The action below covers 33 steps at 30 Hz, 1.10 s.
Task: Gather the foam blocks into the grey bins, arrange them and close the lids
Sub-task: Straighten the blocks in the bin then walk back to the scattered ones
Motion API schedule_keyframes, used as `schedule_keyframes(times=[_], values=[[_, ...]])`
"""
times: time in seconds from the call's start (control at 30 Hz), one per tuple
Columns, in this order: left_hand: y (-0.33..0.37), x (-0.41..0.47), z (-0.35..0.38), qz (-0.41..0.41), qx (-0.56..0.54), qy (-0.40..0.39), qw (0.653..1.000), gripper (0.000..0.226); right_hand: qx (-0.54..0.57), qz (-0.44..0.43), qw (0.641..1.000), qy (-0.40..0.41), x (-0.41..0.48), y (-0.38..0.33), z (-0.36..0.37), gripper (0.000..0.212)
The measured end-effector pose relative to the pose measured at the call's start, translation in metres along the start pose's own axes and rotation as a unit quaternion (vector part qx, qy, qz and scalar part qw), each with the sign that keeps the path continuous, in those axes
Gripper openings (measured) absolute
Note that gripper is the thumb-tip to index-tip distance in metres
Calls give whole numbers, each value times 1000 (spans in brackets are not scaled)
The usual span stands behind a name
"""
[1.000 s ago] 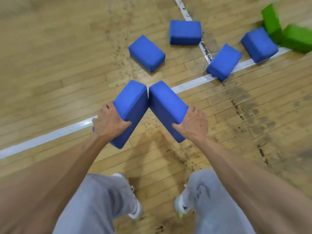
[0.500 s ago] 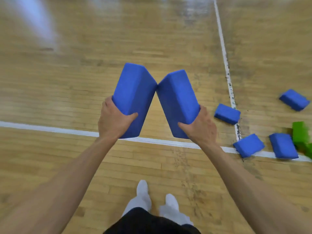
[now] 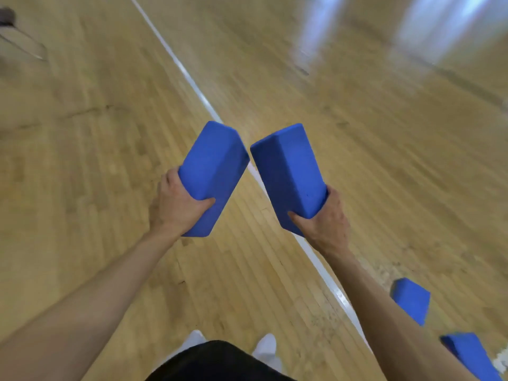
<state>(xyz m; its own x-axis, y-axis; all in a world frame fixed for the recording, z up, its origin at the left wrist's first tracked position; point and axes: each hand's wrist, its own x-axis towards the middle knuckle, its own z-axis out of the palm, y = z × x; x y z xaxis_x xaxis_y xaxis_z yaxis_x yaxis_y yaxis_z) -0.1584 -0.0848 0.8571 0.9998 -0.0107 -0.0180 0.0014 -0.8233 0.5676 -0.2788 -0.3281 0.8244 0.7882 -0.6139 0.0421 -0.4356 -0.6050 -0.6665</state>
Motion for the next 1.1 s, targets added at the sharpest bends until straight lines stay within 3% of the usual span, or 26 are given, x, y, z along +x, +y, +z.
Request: schedule_keyframes(times=[0.3,0.57,0.87,1.1], values=[[-242,-41,-121,-257,-37,90,961,94,-25,-197,959,-203,-79,-191,180,82],[-494,-132,-258,-451,-50,172,874,93,-73,-279,896,-337,-226,-343,356,88],[-645,-151,-359,-536,-92,296,785,93,-43,-386,823,-414,-338,-509,500,92],[-751,-116,-391,-613,-95,243,746,95,-87,-391,792,-461,-389,-596,634,90]])
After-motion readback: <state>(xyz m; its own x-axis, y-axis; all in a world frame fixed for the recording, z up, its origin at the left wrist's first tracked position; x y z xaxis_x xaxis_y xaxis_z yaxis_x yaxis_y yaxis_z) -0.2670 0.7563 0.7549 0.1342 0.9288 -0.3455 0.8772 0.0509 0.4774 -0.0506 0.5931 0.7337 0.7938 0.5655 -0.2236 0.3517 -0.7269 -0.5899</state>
